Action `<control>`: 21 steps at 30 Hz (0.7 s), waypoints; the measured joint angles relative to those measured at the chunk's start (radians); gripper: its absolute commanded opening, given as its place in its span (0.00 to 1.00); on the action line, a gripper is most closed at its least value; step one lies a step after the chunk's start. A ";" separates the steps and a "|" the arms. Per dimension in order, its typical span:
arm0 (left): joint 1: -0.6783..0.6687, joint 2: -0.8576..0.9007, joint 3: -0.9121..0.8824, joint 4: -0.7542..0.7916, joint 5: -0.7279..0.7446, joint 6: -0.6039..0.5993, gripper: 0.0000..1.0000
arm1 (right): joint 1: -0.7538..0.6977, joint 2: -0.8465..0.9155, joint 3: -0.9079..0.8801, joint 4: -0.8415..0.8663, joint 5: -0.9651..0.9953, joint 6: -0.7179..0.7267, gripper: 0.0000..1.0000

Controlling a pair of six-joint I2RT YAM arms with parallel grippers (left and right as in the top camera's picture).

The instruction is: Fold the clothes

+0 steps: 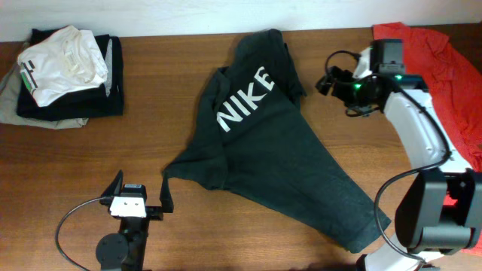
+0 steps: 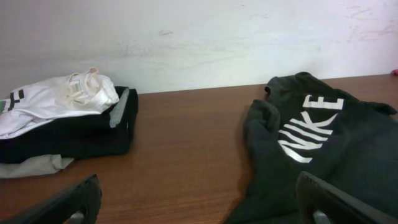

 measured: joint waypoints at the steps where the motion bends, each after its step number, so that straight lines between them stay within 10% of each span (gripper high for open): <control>1: 0.000 0.000 0.000 0.000 0.000 0.000 0.99 | -0.025 0.000 0.000 -0.013 0.003 0.000 0.99; 10: 0.000 0.000 0.000 0.003 0.019 0.000 0.99 | -0.112 0.000 0.000 -0.033 0.010 0.000 0.99; 21: 0.001 0.029 0.030 0.206 0.381 -0.072 0.99 | -0.112 0.000 0.000 -0.032 0.010 0.000 0.99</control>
